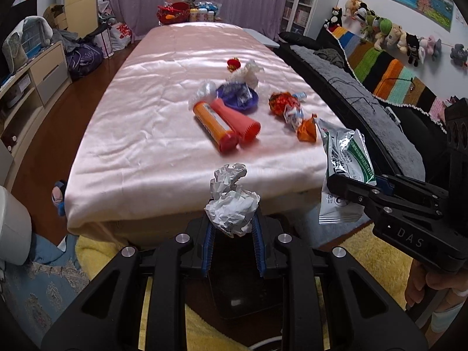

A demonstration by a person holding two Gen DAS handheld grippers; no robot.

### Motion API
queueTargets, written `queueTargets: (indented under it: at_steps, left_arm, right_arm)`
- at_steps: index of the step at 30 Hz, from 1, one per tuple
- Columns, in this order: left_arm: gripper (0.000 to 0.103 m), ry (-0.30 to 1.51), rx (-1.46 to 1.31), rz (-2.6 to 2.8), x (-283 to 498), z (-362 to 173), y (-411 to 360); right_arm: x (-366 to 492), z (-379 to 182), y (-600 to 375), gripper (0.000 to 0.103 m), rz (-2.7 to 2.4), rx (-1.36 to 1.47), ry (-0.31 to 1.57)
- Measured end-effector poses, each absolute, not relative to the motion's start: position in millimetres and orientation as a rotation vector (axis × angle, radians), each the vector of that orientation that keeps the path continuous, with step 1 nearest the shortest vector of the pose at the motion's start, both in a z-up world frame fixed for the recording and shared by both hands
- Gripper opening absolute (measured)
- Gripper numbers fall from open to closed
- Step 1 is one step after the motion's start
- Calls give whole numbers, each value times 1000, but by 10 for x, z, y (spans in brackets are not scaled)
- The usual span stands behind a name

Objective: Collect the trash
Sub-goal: 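Lower both tools to the black bin and open both to drop the trash, then grasp the orange M&M's tube with the left tool while the right tool grasps orange paper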

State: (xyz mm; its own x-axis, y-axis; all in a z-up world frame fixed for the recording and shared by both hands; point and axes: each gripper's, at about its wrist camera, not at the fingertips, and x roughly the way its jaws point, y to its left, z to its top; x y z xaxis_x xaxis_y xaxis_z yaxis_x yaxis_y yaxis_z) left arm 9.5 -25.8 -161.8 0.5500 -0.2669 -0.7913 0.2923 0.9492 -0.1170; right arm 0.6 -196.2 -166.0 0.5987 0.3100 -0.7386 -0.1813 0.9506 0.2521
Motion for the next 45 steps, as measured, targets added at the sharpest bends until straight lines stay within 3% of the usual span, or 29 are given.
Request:
queueTargets:
  at_steps: [17, 23, 34, 42, 45]
  left_arm:
    - [22, 1214, 36, -395, -65, -2768, -411]
    - [27, 1272, 55, -409, -48, -2942, -460]
    - [54, 1242, 64, -373, 59, -2870, -370]
    - [79, 1120, 62, -304, 213, -2386, -159]
    - [84, 1067, 47, -283, 285, -2165, -91]
  right_arm:
    - [-94, -2738, -1859, 29, 297, 180, 1195]
    - [-63, -2805, -1859, 36, 303, 194, 1222]
    - [50, -2749, -1985, 58, 252, 217, 1214]
    - [125, -2162, -2353, 88, 153, 251, 1030]
    - [179, -1953, -2463, 90, 120, 250, 969]
